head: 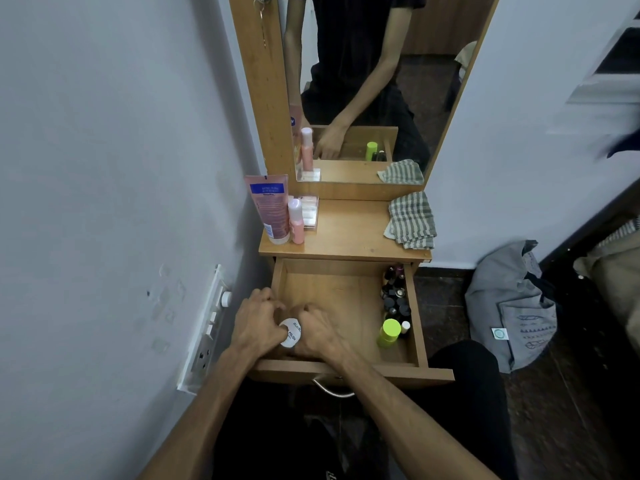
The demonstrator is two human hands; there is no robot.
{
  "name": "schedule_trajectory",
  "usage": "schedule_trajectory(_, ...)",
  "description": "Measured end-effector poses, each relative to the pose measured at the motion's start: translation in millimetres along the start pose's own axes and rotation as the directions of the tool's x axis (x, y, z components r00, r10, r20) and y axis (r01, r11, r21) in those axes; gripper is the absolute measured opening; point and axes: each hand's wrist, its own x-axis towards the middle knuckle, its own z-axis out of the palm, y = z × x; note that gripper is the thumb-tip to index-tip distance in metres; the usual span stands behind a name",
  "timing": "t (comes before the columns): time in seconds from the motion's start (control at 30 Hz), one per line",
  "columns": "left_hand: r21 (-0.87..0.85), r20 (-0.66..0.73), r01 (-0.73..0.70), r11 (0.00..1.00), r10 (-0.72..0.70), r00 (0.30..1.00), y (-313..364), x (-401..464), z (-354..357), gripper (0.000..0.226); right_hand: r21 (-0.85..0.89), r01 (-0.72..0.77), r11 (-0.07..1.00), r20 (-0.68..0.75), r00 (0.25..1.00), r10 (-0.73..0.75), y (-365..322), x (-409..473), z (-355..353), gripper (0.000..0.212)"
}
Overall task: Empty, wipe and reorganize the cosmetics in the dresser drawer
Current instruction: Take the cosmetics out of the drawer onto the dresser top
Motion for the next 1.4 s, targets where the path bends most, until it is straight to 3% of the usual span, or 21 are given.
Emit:
schedule_trajectory(0.13,-0.055,0.004,0.022,0.998,-0.022,1.0,-1.3,-2.1,2.5,0.034,-0.019,0.008,1.0,-0.02,1.0,-0.008,2.7,1.1,0.7,0.049)
schedule_trajectory(0.3,-0.143,-0.053,0.065,0.988,-0.073,0.996,-1.9,-3.8,8.3,0.034,0.153,-0.031,0.988,-0.147,0.988,0.054,17.4,-9.9,-26.8,0.044)
schedule_trajectory(0.5,-0.133,-0.134,0.069,0.989,-0.087,0.987,3.3,5.4,14.2,0.037,0.236,-0.013,0.972,-0.372,0.922,0.103,32.1,-14.9,-86.2,0.052)
schedule_trajectory(0.67,-0.22,-0.201,0.02,0.975,-0.065,0.977,12.5,17.2,13.0,0.032,0.249,0.04,0.968,-0.501,0.86,0.094,31.9,3.1,-127.7,0.059)
schedule_trajectory(0.97,-0.384,-0.25,-0.034,0.923,-0.068,0.966,29.0,51.0,-2.6,0.03,0.2,0.02,0.98,-0.43,0.9,0.069,21.1,52.3,-146.5,0.042)
schedule_trajectory(1.13,-0.405,-0.267,-0.075,0.911,-0.039,0.963,39.2,71.7,-13.8,0.031,0.203,0.029,0.979,-0.438,0.897,0.064,24.6,61.4,-141.0,0.045)
schedule_trajectory(1.4,-0.426,-0.24,-0.026,0.905,-0.086,0.967,47.4,68.0,-7.8,0.031,0.275,0.08,0.958,-0.438,0.897,0.051,30.9,44.7,-142.4,0.076)
